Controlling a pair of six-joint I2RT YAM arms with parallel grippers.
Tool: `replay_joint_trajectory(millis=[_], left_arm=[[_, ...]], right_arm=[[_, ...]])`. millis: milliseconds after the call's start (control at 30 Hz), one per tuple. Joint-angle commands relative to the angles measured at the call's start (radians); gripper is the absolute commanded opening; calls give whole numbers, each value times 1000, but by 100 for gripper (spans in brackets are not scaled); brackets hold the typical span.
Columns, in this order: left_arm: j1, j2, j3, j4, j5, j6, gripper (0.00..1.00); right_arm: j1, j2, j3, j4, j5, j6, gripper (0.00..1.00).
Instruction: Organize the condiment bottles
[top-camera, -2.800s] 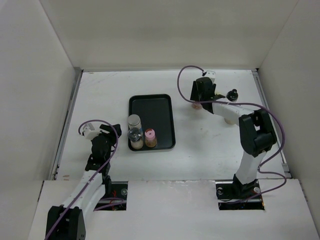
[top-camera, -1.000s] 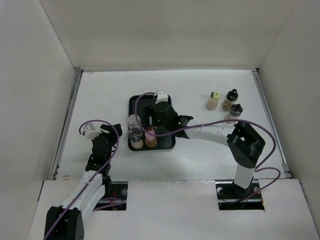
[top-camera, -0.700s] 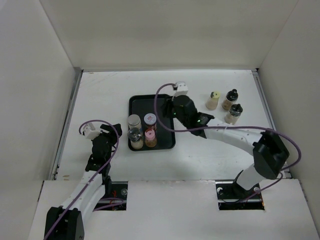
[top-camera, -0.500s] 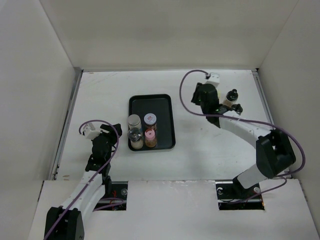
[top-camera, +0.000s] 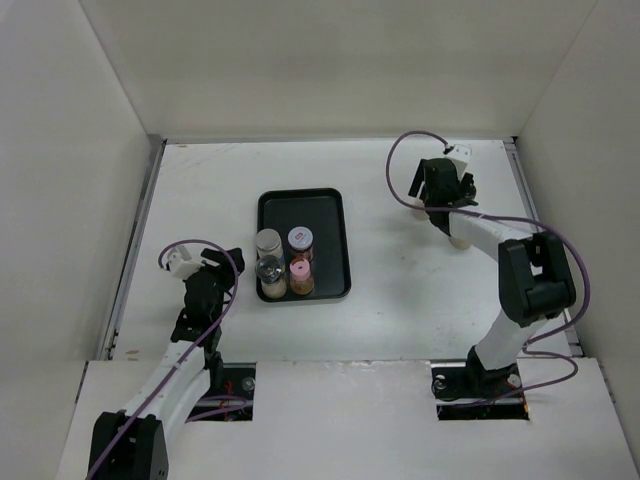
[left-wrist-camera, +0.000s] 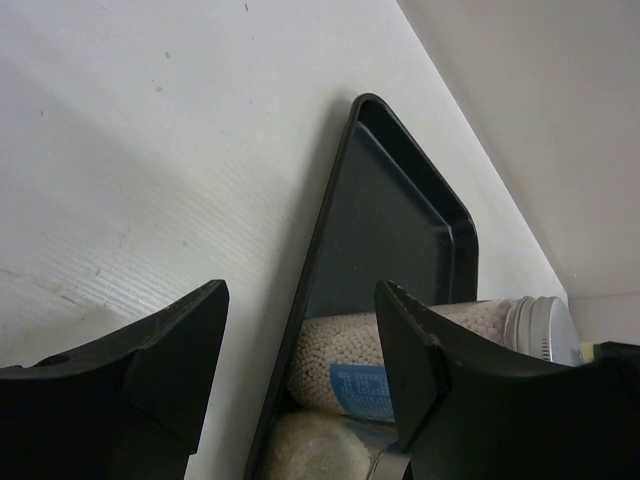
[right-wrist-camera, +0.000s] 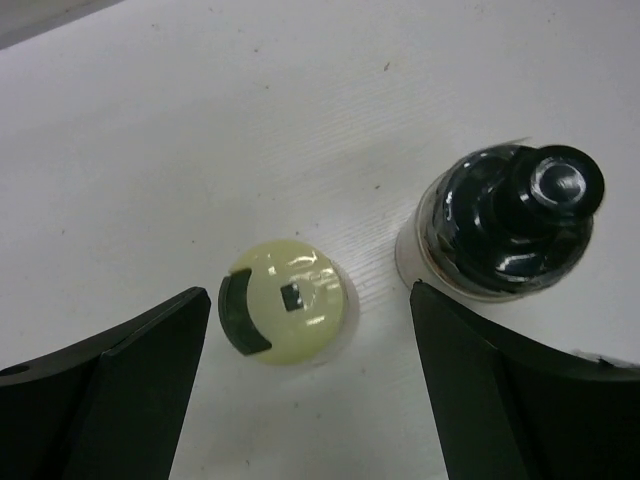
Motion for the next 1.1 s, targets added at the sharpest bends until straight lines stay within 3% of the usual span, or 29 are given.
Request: replay_joint_trajectory(millis=[0,133,300,433,533,600,767,833,1067], left_arm=[[-3,-1,5,55,-1,13,58],[-4,3,8,55,-1,13,58],[-7,8,9,55,-6,15,58],[-6,5,8,58,-6,13,59],[-3,16,8,61,2,10,59],[1,7,5,61,7,10,59],[4,-3,5,53,10,9,59],[5,-12,3,53,5,10,59],[2,2,5,61,2,9,59]], right_arm=[[-20,43,92,33,-28,-15,87],[-31,98,141,34,-45,-26,81],[-26,133,169,14,-59,-36,62],[-26,126,170,-12,-44,-39,57],[-26,121,175,-29,-41,-35,69],[-26,121,177,-46,-45,-30,71],[-23,114,178,-56,-56,-27,47],[-10,80,161,-52,-45,-24,41],[127,-87,143,-18,-53,-44,39]])
